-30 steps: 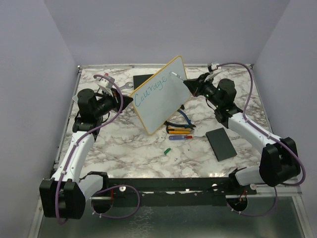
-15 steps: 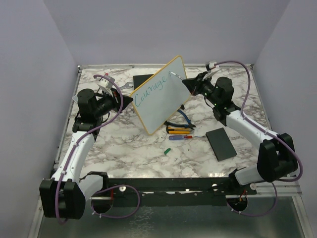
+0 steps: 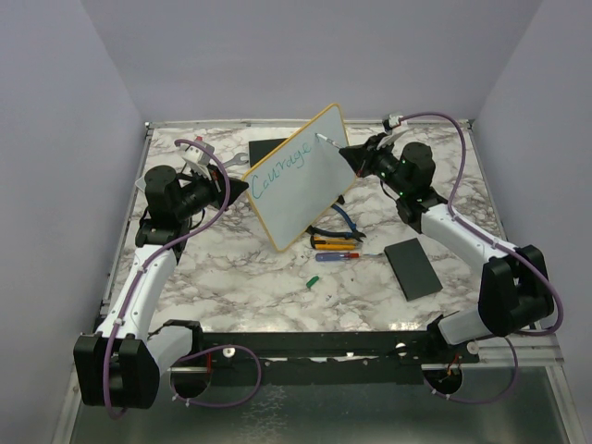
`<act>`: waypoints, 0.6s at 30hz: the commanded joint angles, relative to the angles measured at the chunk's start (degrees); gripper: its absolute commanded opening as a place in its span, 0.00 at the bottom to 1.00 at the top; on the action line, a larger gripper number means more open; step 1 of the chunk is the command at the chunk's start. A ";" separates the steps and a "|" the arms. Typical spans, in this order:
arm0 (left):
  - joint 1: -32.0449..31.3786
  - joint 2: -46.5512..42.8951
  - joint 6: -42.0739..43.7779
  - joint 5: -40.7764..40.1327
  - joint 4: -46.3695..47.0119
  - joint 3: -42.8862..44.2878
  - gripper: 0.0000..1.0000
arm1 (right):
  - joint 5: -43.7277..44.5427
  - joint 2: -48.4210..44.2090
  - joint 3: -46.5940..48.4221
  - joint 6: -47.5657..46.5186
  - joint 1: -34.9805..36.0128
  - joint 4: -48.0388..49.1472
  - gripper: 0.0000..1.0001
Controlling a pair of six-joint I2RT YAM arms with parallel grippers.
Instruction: Write a sentence on the whiteboard
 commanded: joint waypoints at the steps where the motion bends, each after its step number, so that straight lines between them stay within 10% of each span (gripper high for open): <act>1: 0.12 -1.06 1.11 0.25 1.67 -0.56 0.00 | -1.21 0.17 1.63 -0.42 0.00 1.25 0.00; 18: 0.11 -1.36 1.06 0.16 1.69 -0.78 0.00 | 0.99 -2.86 -0.20 -0.58 0.04 1.33 0.01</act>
